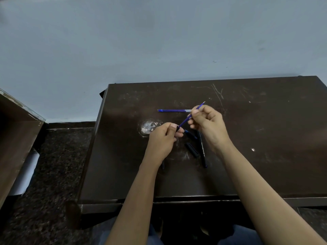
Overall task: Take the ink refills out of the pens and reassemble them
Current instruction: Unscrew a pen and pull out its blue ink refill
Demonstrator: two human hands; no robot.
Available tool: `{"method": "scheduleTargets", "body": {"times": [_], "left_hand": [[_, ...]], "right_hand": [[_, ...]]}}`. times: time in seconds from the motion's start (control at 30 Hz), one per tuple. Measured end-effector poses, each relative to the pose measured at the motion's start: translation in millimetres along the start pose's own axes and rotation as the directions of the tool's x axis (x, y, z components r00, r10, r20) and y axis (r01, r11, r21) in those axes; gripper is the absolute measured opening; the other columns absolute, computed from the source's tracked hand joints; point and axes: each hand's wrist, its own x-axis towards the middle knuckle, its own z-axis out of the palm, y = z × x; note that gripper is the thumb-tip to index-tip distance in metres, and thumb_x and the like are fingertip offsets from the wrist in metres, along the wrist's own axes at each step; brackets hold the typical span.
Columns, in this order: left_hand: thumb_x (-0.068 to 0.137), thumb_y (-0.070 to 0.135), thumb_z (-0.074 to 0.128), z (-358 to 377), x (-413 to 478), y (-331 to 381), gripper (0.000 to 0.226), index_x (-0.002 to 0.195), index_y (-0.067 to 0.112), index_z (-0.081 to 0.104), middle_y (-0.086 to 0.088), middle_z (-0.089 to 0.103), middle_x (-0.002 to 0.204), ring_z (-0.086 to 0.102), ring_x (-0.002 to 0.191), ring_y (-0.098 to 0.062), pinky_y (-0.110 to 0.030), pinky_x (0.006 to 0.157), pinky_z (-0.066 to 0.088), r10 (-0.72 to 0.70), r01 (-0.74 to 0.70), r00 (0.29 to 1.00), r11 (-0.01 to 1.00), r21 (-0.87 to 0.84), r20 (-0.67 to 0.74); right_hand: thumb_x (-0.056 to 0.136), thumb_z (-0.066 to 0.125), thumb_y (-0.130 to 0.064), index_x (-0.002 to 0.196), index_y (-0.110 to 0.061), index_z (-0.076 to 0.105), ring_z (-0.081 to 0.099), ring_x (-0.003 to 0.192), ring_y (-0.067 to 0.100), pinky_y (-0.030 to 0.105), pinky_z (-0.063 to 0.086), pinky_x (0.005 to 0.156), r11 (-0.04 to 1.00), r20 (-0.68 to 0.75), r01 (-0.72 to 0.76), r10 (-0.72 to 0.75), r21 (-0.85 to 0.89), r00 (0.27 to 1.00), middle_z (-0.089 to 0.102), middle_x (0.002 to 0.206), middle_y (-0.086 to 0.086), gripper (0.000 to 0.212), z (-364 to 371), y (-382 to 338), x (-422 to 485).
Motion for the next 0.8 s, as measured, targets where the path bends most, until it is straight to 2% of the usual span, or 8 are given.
{"method": "scheduleTargets", "body": {"times": [0.1,0.17,0.23,0.3,0.37,0.53,0.63,0.8], "left_hand": [[0.102,0.023,0.039,0.4,0.7,1.8,0.031,0.082,0.028,0.063,0.009,0.069,0.078,0.062,0.077,-0.002,-0.015,0.068,0.043,-0.008,0.007,1.0,1.0,-0.019,-0.028],[0.102,0.023,0.039,-0.3,1.7,0.9,0.03,0.083,0.026,0.063,0.009,0.069,0.078,0.063,0.077,-0.003,-0.017,0.069,0.044,-0.017,0.015,0.997,0.999,-0.03,-0.071],[0.102,0.023,0.039,-0.4,1.9,-0.2,0.032,0.083,0.025,0.064,0.008,0.069,0.081,0.064,0.081,-0.005,-0.019,0.07,0.045,-0.027,0.023,0.995,0.999,-0.039,-0.093],[0.102,0.023,0.038,0.5,2.0,-0.2,0.032,0.083,0.025,0.064,0.007,0.069,0.081,0.063,0.081,-0.006,-0.02,0.071,0.046,-0.034,0.031,0.995,0.999,-0.033,-0.096],[0.102,0.022,0.038,1.2,2.1,0.8,0.032,0.082,0.025,0.063,0.008,0.069,0.082,0.064,0.083,-0.007,-0.02,0.071,0.045,-0.036,0.033,0.995,0.999,-0.031,-0.096],[0.102,0.024,0.039,1.2,0.5,0.7,0.03,0.083,0.027,0.063,0.009,0.069,0.083,0.065,0.086,-0.009,-0.023,0.075,0.047,-0.05,0.049,0.996,0.999,-0.024,-0.076],[0.101,0.024,0.04,1.6,0.1,0.9,0.027,0.087,0.025,0.063,0.009,0.069,0.086,0.065,0.088,-0.009,-0.025,0.077,0.047,-0.052,0.051,0.997,0.998,-0.019,-0.056],[0.101,0.024,0.041,0.0,0.3,1.4,0.026,0.089,0.027,0.064,0.009,0.07,0.083,0.067,0.092,-0.018,-0.031,0.079,0.051,-0.045,0.045,0.998,0.999,-0.004,-0.051]], "right_hand": [[0.088,0.062,-0.004,0.088,-0.004,0.069,0.06,0.066,0.007,0.017,0.047,0.064,0.977,0.173,-0.015,0.053,-0.211,0.984,0.066,0.078,0.009,0.007,1.4,3.6,-2.8],[0.085,0.066,-0.006,0.094,-0.01,0.073,0.062,0.072,0.005,0.015,0.049,0.07,0.916,0.152,0.008,0.058,-0.402,0.987,0.07,0.081,0.004,0.012,-1.0,8.9,-2.3],[0.084,0.067,-0.012,0.099,-0.016,0.073,0.06,0.076,0.008,0.016,0.05,0.073,0.731,0.055,0.033,0.006,-0.681,0.998,0.07,0.084,-0.002,0.017,-6.6,15.9,-0.6],[0.085,0.065,-0.016,0.103,-0.019,0.071,0.063,0.086,0.015,0.03,0.053,0.082,0.533,0.029,0.044,-0.035,-0.845,0.999,0.07,0.091,-0.001,0.019,-10.6,23.1,-0.6],[0.086,0.063,-0.019,0.108,-0.019,0.068,0.062,0.098,0.025,0.042,0.053,0.085,0.434,0.05,0.052,-0.015,-0.899,0.999,0.07,0.101,0.005,0.023,-8.6,28.7,-2.7],[0.09,0.06,-0.018,0.118,-0.015,0.061,0.05,0.112,0.026,0.04,0.049,0.083,0.285,0.11,0.099,0.02,-0.953,0.994,0.061,0.114,0.007,0.029,-0.2,36.2,-10.1],[0.09,0.058,-0.018,0.118,-0.014,0.06,0.05,0.112,0.026,0.04,0.049,0.082,0.27,0.085,0.078,0.016,-0.96,0.996,0.061,0.113,0.007,0.028,-1.1,38.1,-9.6],[0.092,0.056,-0.021,0.117,-0.01,0.061,0.052,0.111,0.027,0.041,0.05,0.085,0.241,0.049,0.035,0.052,-0.97,0.997,0.061,0.114,0.009,0.028,-0.8,36.3,-7.4]]}}
